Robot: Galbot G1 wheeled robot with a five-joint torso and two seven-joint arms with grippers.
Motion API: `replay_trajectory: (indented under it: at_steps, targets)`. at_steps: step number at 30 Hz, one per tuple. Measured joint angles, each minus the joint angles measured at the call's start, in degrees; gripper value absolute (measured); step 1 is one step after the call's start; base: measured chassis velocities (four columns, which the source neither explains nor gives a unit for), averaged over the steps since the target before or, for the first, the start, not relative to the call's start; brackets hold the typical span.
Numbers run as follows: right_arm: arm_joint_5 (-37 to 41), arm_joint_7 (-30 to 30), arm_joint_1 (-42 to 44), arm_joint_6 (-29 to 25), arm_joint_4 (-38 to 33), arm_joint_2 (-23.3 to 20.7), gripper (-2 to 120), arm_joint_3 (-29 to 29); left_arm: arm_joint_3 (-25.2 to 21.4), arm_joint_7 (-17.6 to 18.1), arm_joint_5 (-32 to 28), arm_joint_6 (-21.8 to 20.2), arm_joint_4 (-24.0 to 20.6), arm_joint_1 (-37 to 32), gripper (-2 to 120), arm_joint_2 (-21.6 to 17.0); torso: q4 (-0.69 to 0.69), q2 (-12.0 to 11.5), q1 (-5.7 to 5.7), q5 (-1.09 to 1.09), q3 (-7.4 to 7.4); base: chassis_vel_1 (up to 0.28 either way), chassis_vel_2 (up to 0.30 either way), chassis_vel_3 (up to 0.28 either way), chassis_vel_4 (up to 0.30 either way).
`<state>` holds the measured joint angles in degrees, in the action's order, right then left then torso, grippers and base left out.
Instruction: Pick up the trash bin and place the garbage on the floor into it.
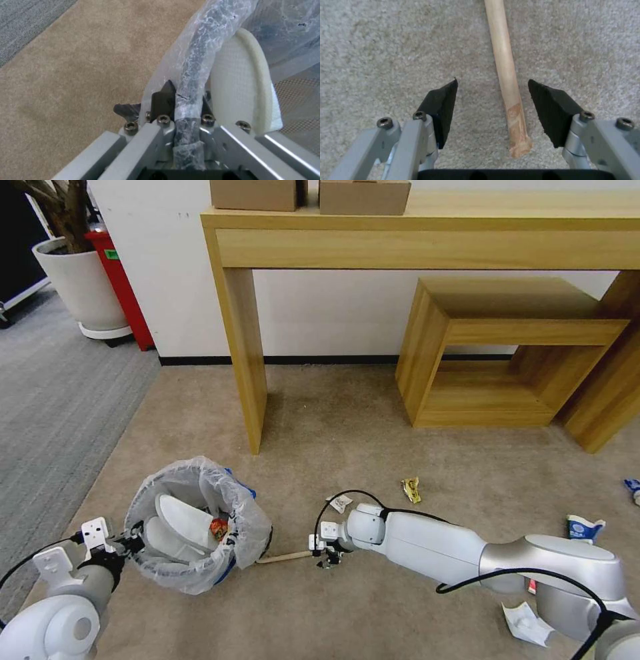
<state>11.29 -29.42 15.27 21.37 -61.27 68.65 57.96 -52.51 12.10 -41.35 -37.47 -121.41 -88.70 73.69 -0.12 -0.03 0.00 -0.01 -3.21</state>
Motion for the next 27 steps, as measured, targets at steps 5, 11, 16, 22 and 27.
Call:
replay_trajectory:
  at_steps: [5,11,16,22,27]
  targets:
    - [0.0,0.2,0.2,-0.5,1.0,0.4,56,-0.2,0.1,-0.1,0.0,0.1,0.3,0.1,0,0.1,0.0,0.0,0.0,0.0,0.0,0.0,0.0,0.0,0.0]
    - [0.0,0.4,0.2,-1.5,2.3,1.4,51,-0.2,0.2,-0.1,0.0,0.1,0.5,0.2,0,0.0,0.0,0.0,0.0,0.0,0.0,0.0,0.0,0.0,0.0]
    - [0.0,0.5,0.2,-2.1,2.9,1.7,44,-0.2,0.1,-0.2,-0.1,0.3,0.6,0.3,0,0.0,0.0,0.0,0.0,0.0,0.0,0.0,0.0,0.0,0.0]
    - [0.1,0.7,0.4,-3.1,3.6,2.0,40,-0.2,0.1,-0.3,-0.1,0.4,0.7,0.2,0,-0.2,0.01,0.0,0.0,0.0,0.0,0.0,0.0,0.0,0.0]
    - [0.1,0.7,0.6,-3.5,3.7,1.8,39,-0.3,0.2,-0.4,-0.1,0.4,0.6,0.2,0,-0.1,0.01,0.0,0.0,0.0,0.0,0.0,0.0,0.0,0.0]
